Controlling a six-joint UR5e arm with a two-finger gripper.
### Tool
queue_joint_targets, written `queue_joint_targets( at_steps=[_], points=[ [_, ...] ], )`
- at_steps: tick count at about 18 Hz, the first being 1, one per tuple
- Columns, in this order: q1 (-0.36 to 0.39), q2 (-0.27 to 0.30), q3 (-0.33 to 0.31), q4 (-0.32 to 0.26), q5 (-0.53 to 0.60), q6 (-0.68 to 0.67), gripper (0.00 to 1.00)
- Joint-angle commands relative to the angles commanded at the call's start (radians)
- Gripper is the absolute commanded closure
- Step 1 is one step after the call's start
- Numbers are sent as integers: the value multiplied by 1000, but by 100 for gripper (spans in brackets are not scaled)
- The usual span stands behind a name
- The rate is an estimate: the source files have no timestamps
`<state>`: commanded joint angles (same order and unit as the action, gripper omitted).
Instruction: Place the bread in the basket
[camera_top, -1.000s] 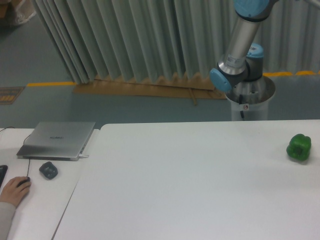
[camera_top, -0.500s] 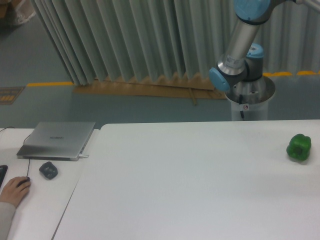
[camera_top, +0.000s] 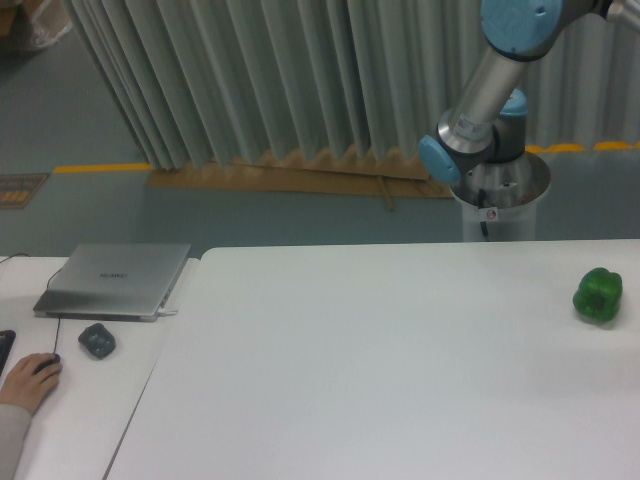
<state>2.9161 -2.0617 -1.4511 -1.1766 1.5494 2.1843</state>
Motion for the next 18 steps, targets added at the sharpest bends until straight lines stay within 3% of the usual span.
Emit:
queue_joint_targets(
  at_steps=[7,12,18],
  points=[
    [5,32,3,-35,-9,-8,0],
    [-1,87,3,-119,-11,-63,0],
    [-15,103,-5,-138,-17,-113,0]
  ],
)
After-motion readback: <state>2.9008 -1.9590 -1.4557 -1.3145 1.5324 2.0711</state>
